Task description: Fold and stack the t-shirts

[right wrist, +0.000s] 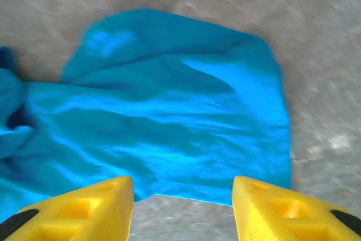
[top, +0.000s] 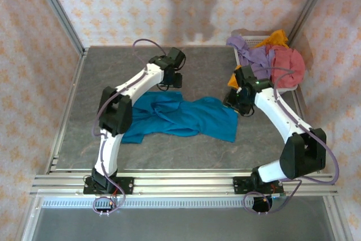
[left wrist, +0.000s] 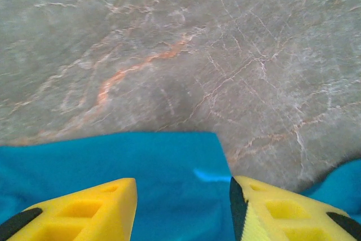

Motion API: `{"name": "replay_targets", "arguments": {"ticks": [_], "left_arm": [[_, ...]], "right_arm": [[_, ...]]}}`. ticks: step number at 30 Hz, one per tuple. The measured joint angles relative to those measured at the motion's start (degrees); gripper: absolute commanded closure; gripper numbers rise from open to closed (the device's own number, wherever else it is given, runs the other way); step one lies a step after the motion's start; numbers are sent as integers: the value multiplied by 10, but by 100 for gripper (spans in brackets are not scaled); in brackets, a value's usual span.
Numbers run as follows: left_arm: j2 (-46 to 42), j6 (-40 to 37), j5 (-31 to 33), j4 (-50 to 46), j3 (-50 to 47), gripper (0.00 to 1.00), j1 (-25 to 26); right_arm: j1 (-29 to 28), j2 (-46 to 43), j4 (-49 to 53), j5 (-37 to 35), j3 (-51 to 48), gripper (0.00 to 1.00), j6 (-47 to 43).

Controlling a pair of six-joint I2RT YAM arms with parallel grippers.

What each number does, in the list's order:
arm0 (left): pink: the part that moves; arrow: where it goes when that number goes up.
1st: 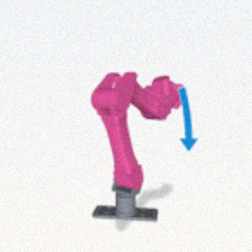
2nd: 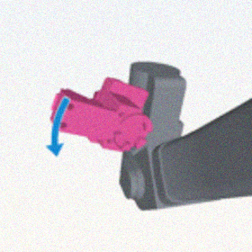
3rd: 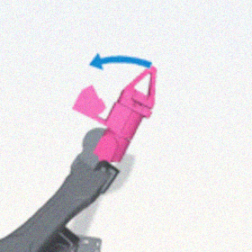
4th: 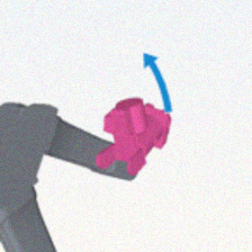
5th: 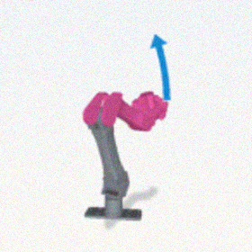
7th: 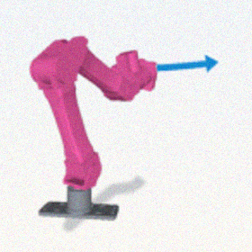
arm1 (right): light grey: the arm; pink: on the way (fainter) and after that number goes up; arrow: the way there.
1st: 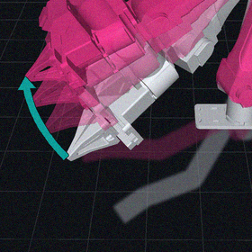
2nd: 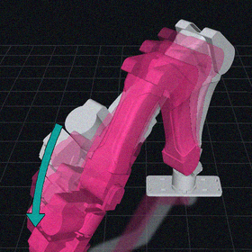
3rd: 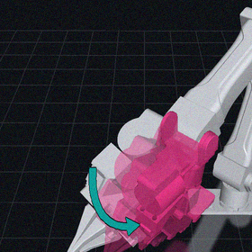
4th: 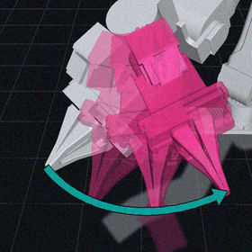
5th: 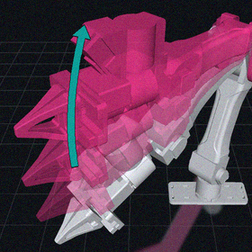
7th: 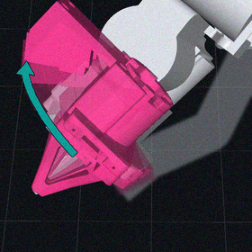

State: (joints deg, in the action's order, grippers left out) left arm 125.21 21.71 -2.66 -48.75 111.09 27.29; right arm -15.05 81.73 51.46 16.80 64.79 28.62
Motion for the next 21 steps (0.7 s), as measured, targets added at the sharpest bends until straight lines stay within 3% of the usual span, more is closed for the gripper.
{"name": "replay_targets", "arguments": {"ticks": [8, 21], "left_arm": [[34, 0, -1, -26, 39, 49, 0], [132, -9, -14, -57, 110, 53, 1]], "right_arm": [[-7, -7, 1, -10, -160, 60, 52], [-8, -41, -36, 2, -214, 58, 82]]}}
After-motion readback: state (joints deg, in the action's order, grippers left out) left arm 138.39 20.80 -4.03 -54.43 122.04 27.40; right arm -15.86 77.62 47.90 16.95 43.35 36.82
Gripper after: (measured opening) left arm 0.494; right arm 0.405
